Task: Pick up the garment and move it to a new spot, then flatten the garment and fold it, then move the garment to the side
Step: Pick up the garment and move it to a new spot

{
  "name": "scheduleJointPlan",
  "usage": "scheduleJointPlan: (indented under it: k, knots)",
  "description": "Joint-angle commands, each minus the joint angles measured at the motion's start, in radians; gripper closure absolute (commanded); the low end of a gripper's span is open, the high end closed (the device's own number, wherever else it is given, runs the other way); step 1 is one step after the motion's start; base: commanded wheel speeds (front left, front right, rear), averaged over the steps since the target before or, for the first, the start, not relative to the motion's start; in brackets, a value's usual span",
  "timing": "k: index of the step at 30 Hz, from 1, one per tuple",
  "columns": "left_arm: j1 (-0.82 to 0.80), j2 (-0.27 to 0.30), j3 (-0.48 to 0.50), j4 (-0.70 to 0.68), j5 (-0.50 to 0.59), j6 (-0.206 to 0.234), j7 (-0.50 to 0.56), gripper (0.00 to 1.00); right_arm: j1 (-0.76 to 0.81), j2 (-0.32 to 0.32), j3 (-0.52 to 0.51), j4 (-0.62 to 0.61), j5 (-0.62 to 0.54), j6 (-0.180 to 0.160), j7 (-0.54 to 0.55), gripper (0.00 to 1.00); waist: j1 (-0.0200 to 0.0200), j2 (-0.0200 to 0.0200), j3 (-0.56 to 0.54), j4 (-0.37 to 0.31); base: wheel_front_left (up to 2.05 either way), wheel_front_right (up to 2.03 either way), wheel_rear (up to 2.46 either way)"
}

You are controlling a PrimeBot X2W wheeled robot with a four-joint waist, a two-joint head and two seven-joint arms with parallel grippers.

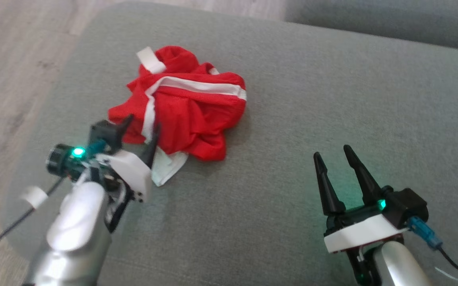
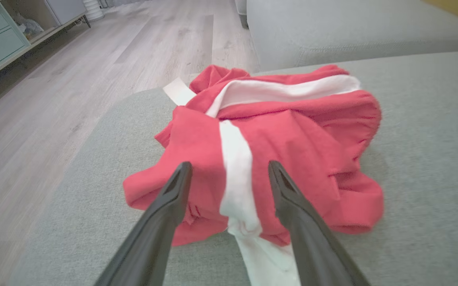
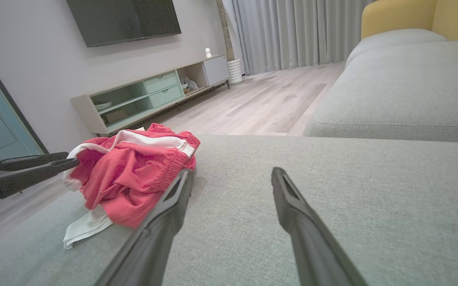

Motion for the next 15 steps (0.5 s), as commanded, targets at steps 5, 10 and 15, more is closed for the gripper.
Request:
scheduleJointPlan:
  k: [5,10,15]
  knots:
    - [-0.11,0.054,0.046,0.076,-0.044,-0.005,-0.011,0.0,-0.052,-0.005,0.008,-0.037,-0.015,-0.001,-0.011,0.0,-0.0002,0.0,0.051,-0.054,0.0,0.0,0.0]
    - [-0.146,0.06,0.052,0.143,-0.059,-0.005,-0.073,1.0,-0.057,-0.005,0.0,-0.037,-0.016,-0.001,-0.011,0.0,-0.0002,0.0,0.055,-0.065,0.0,0.0,0.0]
    - [-0.164,0.06,0.071,0.144,-0.08,-0.005,-0.153,1.0,-0.051,-0.005,-0.01,-0.03,-0.011,-0.001,-0.011,0.0,-0.0002,0.0,0.035,-0.063,0.0,0.0,0.0]
